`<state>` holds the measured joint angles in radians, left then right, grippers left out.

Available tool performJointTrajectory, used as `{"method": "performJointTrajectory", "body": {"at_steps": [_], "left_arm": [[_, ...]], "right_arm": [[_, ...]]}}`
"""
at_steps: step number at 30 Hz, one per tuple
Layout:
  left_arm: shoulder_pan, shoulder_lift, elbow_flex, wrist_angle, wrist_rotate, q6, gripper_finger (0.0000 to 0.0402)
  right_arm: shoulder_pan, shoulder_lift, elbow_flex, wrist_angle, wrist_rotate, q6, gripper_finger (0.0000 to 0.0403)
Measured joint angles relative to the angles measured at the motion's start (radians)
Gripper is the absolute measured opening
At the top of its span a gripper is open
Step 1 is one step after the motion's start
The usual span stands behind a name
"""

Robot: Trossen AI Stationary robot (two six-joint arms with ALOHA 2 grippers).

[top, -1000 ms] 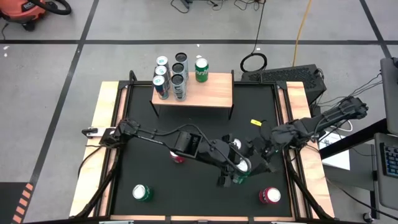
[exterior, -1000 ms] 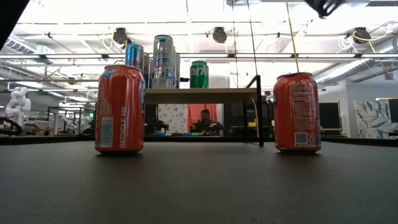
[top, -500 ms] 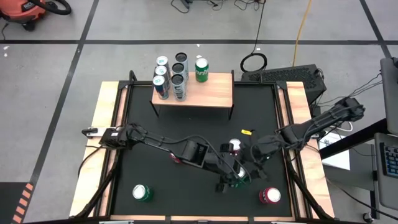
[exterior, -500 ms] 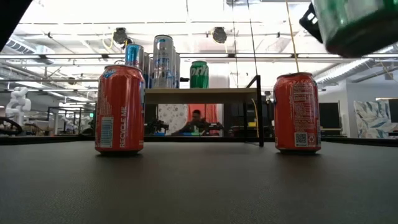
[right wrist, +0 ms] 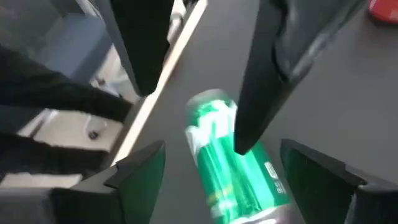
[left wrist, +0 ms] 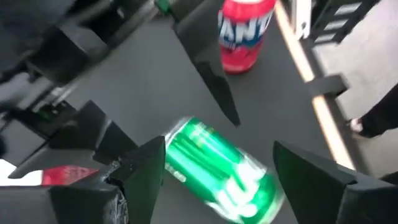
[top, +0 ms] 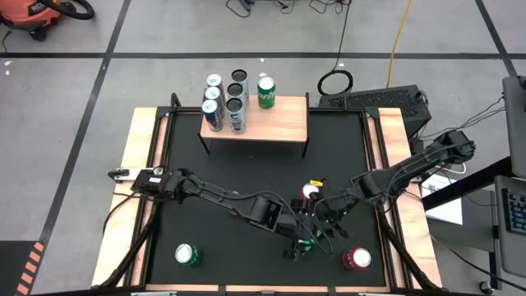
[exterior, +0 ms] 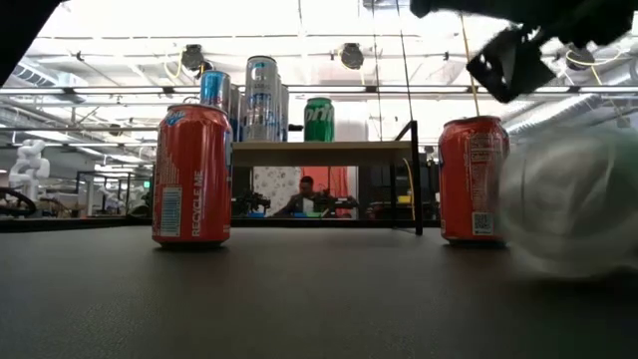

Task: Place canned beverage on shelf
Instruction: Put the top green soda can on the shelf

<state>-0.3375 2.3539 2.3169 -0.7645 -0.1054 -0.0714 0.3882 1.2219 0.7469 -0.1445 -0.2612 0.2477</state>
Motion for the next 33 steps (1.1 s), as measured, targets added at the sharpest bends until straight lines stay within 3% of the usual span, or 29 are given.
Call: {"method": "performJointTrajectory", "body": {"at_steps": [8,17,20,24,28,33], "left_arm": [[-0.020,0.043,0.000,-0.014,-0.016,-0.095,0.0290],[-0.096,-0.045,0.004,-0.237,-0.008,-0.465,0.0275],[-0.147,-0.064,0.000,-0.339,-0.039,-0.577,0.0268],[-0.214,-0.080,0.000,-0.405,-0.111,-0.718,0.0265],[-0.254,-0.081,0.000,-0.406,-0.166,-0.845,0.0265],[-0.275,-0.081,0.000,-0.405,-0.177,-1.000,0.0265]], "right_arm": [[0.002,0.049,-0.002,-0.017,-0.001,-0.010,0.0290],[0.006,0.044,0.017,-0.024,-0.002,-0.066,0.0294],[0.010,0.058,0.065,-0.059,-0.001,-0.150,0.0303],[0.011,0.134,0.173,-0.232,-0.002,-0.275,0.0308],[0.015,0.244,0.272,-0.374,-0.005,-0.374,0.0308],[0.019,0.347,0.351,-0.411,-0.025,-0.445,0.0309]]}}
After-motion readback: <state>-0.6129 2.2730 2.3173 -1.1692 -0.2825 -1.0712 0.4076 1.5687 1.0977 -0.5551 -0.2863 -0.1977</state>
